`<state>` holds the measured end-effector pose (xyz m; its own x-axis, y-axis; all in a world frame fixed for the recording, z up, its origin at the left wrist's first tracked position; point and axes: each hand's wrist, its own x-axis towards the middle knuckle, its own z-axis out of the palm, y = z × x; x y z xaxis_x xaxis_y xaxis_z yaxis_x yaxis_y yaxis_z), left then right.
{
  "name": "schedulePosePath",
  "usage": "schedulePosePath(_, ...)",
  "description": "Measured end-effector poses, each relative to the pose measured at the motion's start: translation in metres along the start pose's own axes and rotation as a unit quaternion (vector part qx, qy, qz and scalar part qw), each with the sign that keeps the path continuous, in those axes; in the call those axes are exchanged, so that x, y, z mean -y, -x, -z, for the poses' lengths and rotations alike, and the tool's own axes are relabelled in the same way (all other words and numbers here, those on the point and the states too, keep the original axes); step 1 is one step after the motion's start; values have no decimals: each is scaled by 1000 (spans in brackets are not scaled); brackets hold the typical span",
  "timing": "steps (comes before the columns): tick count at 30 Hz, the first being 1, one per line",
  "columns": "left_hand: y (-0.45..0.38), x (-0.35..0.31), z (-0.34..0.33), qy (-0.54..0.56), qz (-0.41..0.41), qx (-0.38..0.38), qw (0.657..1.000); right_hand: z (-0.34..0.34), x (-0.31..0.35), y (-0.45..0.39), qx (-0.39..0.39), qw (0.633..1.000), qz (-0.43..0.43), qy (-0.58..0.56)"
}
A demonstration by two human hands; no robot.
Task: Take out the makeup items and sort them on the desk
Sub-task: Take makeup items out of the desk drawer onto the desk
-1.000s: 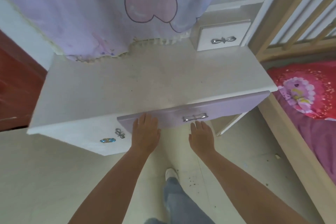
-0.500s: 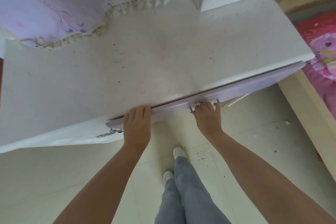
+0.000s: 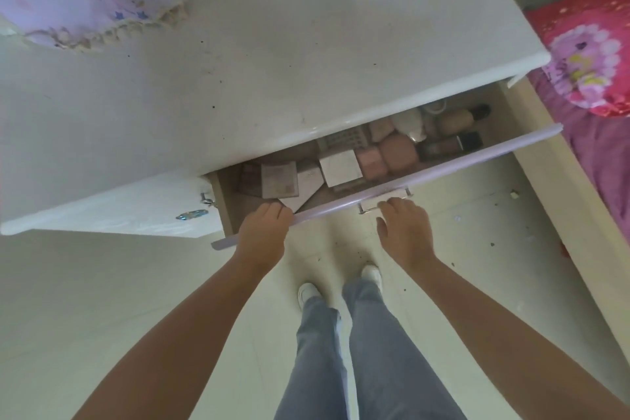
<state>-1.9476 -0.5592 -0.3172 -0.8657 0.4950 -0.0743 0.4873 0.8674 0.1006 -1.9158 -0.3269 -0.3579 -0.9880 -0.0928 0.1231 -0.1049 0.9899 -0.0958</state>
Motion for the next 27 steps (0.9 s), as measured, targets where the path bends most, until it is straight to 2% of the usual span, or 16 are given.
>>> schedulePosePath(3,5,-2,-6,4,3,26,1000,19,-25,-1,-22,999,-10,34)
schedulePosePath(5,6,-3,-10,5,8,32,999,27,-37,-26,50,996,-15,79)
schedulePosePath(8,7,-3,-20,5,19,29,999,21,-50,-61,182,975,59,113)
schedulePosePath(11,8,-4,-26,6,31,47,998,19,-58,-65,234,957,133,106)
schedulePosePath(19,21,-21,-36,6,26,44,999,-5,-77,-42,183,960,196,80)
schedulePosePath(21,19,-19,-37,-5,35,49,998,3,-73,-50,192,954,213,85)
schedulePosePath(24,19,-15,-37,1,44,73,996,12,-70,-65,310,922,213,86)
schedulePosePath(26,14,-15,-30,57,75,86,992,18,-59,-77,446,877,180,3)
schedulePosePath(27,8,-13,-29,69,119,114,984,17,-51,-85,457,873,161,-50)
